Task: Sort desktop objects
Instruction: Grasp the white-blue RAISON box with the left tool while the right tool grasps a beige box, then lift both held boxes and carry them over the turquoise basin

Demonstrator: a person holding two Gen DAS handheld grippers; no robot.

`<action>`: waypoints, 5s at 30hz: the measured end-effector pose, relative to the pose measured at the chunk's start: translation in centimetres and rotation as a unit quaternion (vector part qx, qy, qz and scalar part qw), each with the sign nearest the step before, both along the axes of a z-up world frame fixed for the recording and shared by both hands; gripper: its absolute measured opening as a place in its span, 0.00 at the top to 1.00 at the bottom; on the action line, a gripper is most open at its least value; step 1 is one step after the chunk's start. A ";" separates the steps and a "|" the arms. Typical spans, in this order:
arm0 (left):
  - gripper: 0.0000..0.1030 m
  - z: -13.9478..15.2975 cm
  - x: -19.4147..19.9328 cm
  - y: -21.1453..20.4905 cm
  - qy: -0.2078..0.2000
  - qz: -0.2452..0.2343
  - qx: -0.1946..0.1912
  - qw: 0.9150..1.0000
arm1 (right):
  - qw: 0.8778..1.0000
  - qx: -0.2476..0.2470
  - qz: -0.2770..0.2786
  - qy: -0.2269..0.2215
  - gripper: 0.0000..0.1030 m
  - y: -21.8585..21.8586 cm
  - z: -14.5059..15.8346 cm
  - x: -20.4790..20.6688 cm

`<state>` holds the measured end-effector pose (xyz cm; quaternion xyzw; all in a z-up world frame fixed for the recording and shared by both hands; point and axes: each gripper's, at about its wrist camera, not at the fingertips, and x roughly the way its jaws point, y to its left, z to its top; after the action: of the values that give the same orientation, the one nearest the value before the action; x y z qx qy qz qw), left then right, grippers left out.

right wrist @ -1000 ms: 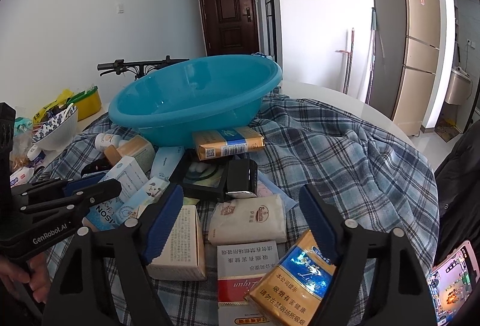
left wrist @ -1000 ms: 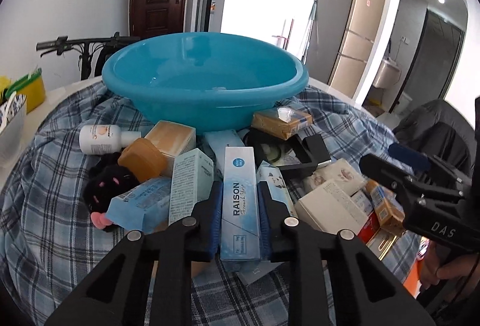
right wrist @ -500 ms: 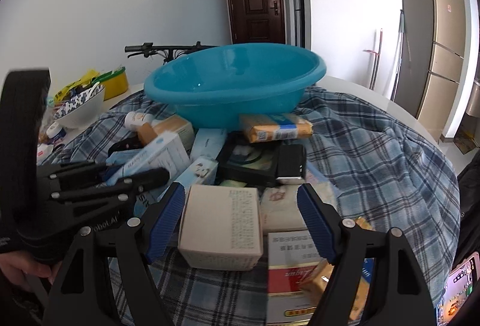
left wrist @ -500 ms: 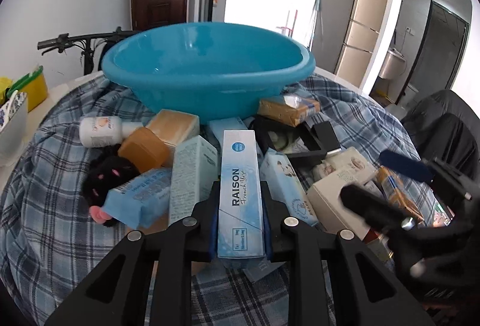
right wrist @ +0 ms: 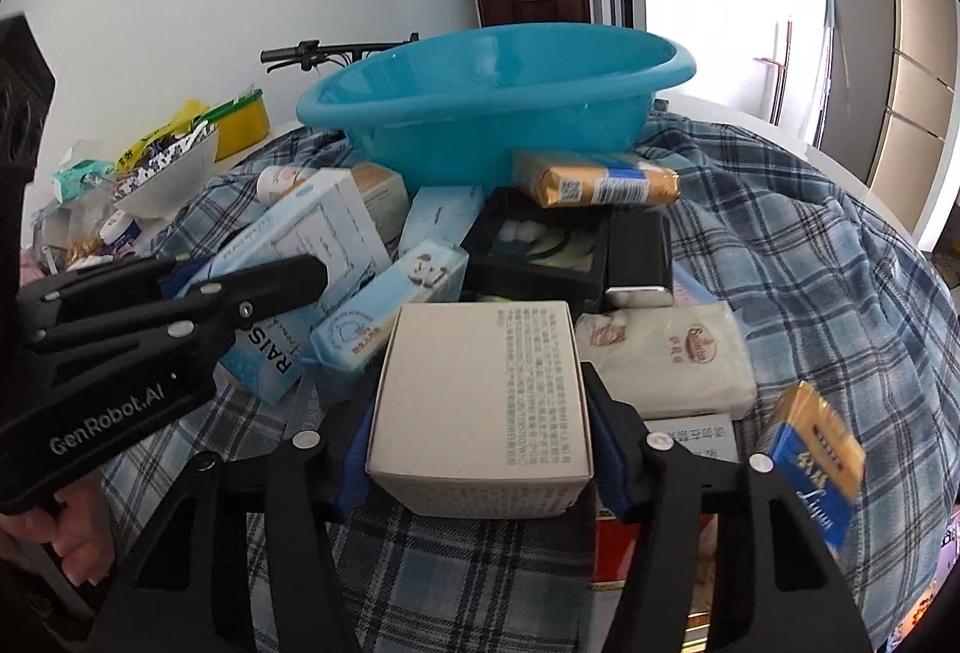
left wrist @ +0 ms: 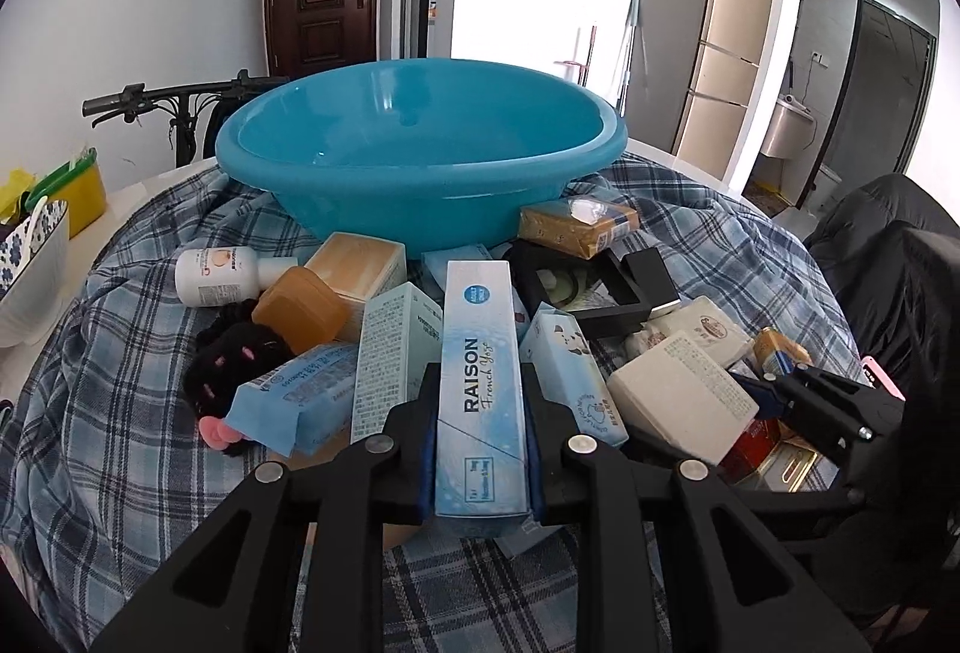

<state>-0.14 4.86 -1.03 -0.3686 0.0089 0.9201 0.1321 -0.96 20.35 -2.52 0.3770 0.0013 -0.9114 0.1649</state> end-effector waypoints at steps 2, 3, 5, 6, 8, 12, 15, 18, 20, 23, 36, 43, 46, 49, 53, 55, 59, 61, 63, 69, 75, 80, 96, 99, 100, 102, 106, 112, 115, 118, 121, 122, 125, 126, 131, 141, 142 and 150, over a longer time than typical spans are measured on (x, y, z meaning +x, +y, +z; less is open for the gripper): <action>0.77 -0.1 0.0 0.0 0.002 0.002 -0.003 1.000 | 1.000 0.010 0.000 0.006 0.45 -0.3 -0.2 0.1; 0.77 -0.1 0.1 0.0 0.002 0.002 -0.003 1.000 | 1.000 0.011 0.000 0.008 0.47 -0.4 -0.2 0.2; 0.77 -0.1 0.1 0.0 0.003 0.003 -0.002 1.000 | 1.000 0.008 -0.004 0.012 0.47 -0.2 -0.2 0.2; 0.77 0.0 0.1 0.0 0.004 0.004 -0.003 1.000 | 1.000 0.007 -0.008 0.015 0.47 -0.2 -0.3 0.2; 0.77 0.0 0.2 0.1 0.008 0.006 -0.006 1.000 | 1.000 0.007 -0.014 0.019 0.47 -0.1 -0.2 0.2; 0.77 0.2 0.4 0.0 0.017 0.011 -0.009 1.000 | 0.999 0.009 -0.022 0.026 0.47 -0.1 0.2 0.2; 0.77 0.3 0.5 -0.1 0.021 0.015 -0.008 1.000 | 0.999 0.009 -0.026 0.035 0.47 -0.1 0.9 0.0; 0.77 0.7 0.6 -0.3 0.029 0.021 -0.005 0.999 | 0.998 0.010 -0.029 0.050 0.47 -0.2 1.8 -0.1; 0.77 1.0 0.7 -0.3 0.037 0.025 -0.007 0.999 | 0.998 0.012 -0.032 0.062 0.47 -0.2 2.6 -0.3; 0.77 1.9 0.7 -0.3 0.056 0.034 -0.016 0.998 | 0.996 0.012 -0.035 0.080 0.47 -0.2 3.8 -0.6; 0.77 9.8 -0.1 -1.8 0.181 0.069 -0.018 0.981 | 0.982 -0.006 -0.032 0.189 0.47 -1.5 11.7 -1.0; 0.77 13.7 0.5 -1.5 0.237 0.077 -0.038 0.968 | 0.970 -0.016 -0.026 0.240 0.47 -2.4 15.8 -1.1; 0.77 15.2 0.8 -1.9 0.252 0.080 -0.029 0.964 | 0.964 -0.024 -0.030 0.262 0.47 -2.5 17.5 -1.0; 0.77 16.8 1.4 -2.5 0.271 0.087 -0.018 0.958 | 0.958 -0.031 -0.037 0.282 0.47 -2.7 19.2 -0.8; 0.77 18.2 2.3 -3.2 0.291 0.085 -0.014 0.953 | 0.949 -0.032 -0.045 0.311 0.47 -3.1 21.2 -0.4; 0.77 18.7 2.5 -3.4 0.295 0.087 -0.017 0.951 | 0.943 -0.031 -0.050 0.326 0.47 -3.3 21.9 0.0; 0.77 19.9 3.0 -3.7 0.306 0.093 -0.014 0.947 | 0.935 -0.041 -0.057 0.347 0.47 -3.3 22.6 1.0; 0.77 20.3 3.5 -3.8 0.314 0.098 -0.011 0.944 | 0.935 -0.043 -0.056 0.348 0.47 -3.3 22.7 1.2; 0.77 20.6 4.0 -4.0 0.317 0.099 -0.004 0.943 | 0.936 -0.037 -0.053 0.346 0.47 -3.4 22.5 1.1; 0.77 21.1 6.0 -4.5 0.327 0.096 0.008 0.940 | 0.937 -0.047 -0.055 0.343 0.47 -2.4 22.5 2.1; 0.77 21.3 6.3 -4.6 0.322 0.083 0.021 0.943 | 0.934 -0.048 -0.056 0.349 0.47 -2.4 22.7 2.6; 0.77 20.8 5.0 -4.3 0.319 0.081 0.018 0.944 | 0.935 -0.048 -0.060 0.347 0.47 -2.4 22.4 2.0; 0.77 20.4 -6.2 -2.7 0.302 0.069 0.026 0.950 | 0.939 -0.040 -0.074 0.334 0.47 -3.5 22.4 -7.1; 0.77 20.7 -7.8 -2.3 0.305 0.074 0.026 0.949 | 0.939 -0.038 -0.077 0.332 0.47 -3.5 22.2 -8.7; 0.77 20.7 -8.4 -2.2 0.304 0.072 0.029 0.949 | 0.940 -0.040 -0.077 0.331 0.47 -3.5 22.2 -9.2; 0.77 20.7 -9.4 -2.0 0.307 0.073 0.028 0.948 | 0.940 -0.037 -0.077 0.331 0.47 -3.5 22.2 -10.2; 0.77 20.4 -11.6 -1.7 0.315 0.088 0.013 0.945 | 0.940 -0.035 -0.081 0.330 0.47 -3.4 22.1 -12.0; 0.77 19.6 -15.0 -1.8 0.303 0.092 0.017 0.948 | 0.946 -0.022 -0.076 0.315 0.47 -3.7 20.8 -14.3; 0.77 19.2 -16.3 -2.2 0.297 0.100 0.020 0.950 | 0.949 -0.034 -0.082 0.303 0.47 -3.0 20.4 -15.7; 0.77 18.4 -17.1 -3.0 0.287 0.108 0.021 0.952 | 0.950 -0.039 -0.089 0.298 0.47 -2.5 20.1 -16.7; 0.77 17.7 -17.7 -3.7 0.278 0.116 0.027 0.953 | 0.951 -0.042 -0.091 0.292 0.47 -2.3 19.9 -17.2; 0.77 17.5 -17.9 -3.9 0.275 0.118 0.030 0.954 | 0.952 -0.040 -0.090 0.291 0.47 -2.3 19.9 -17.3; 0.77 16.9 -18.3 -4.3 0.267 0.120 0.033 0.956 | 0.952 -0.035 -0.090 0.291 0.47 -2.4 19.9 -17.5; 0.77 16.8 -18.5 -4.3 0.262 0.119 0.030 0.957 | 0.952 -0.033 -0.089 0.290 0.47 -2.5 19.9 -17.6; 0.77 15.8 -19.4 -4.2 0.241 0.121 0.018 0.963 | 0.955 -0.025 -0.086 0.282 0.47 -2.9 19.3 -18.1; 0.77 12.3 -23.4 -4.8 0.154 0.119 0.017 0.981 | 0.971 -0.007 -0.078 0.226 0.47 -3.4 16.8 -21.1; 0.77 11.8 -23.7 -4.8 0.146 0.118 0.017 0.982 | 0.974 -0.004 -0.076 0.215 0.47 -3.5 16.4 -21.5; 0.77 8.7 -26.0 -4.8 0.099 0.136 0.000 0.986 | 0.986 -0.011 -0.061 0.158 0.47 -3.2 13.8 -23.4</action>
<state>-26.15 0.08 7.68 -0.2732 -0.0276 0.9615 0.0045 -24.37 17.13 11.29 0.2260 -0.0059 -0.9677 0.1112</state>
